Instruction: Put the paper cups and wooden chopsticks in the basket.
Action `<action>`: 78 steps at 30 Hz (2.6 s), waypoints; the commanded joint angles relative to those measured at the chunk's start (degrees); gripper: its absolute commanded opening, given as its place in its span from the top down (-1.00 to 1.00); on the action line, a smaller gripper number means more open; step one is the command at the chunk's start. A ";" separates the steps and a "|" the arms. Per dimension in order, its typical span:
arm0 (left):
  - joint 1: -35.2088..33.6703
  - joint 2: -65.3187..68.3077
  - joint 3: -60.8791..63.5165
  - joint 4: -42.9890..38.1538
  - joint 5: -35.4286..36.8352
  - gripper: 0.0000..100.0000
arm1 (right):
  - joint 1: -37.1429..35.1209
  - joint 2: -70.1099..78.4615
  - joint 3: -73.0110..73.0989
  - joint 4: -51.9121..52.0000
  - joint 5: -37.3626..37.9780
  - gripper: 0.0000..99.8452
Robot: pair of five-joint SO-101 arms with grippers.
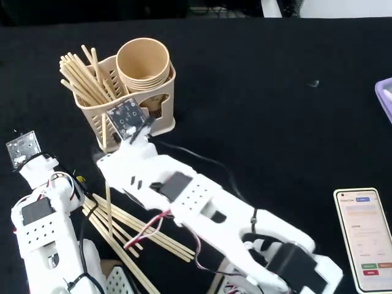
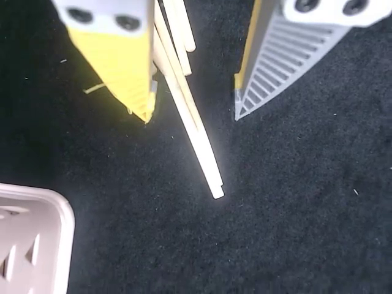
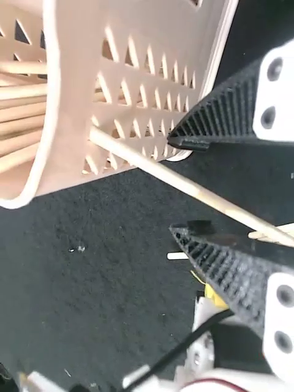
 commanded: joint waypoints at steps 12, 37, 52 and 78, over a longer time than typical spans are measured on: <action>0.22 -0.62 -1.80 -0.70 0.53 0.57 | 1.14 3.82 -3.65 -1.41 -0.26 0.98; 0.22 -0.62 -1.98 -0.70 0.53 0.57 | 10.73 -29.76 1.45 30.95 24.44 0.98; 0.22 -0.62 -1.89 -0.70 0.53 0.57 | 8.18 -32.84 17.63 25.49 30.24 0.98; 0.22 -0.62 -1.71 -0.62 0.18 0.57 | 10.64 -9.98 23.78 23.12 32.44 0.62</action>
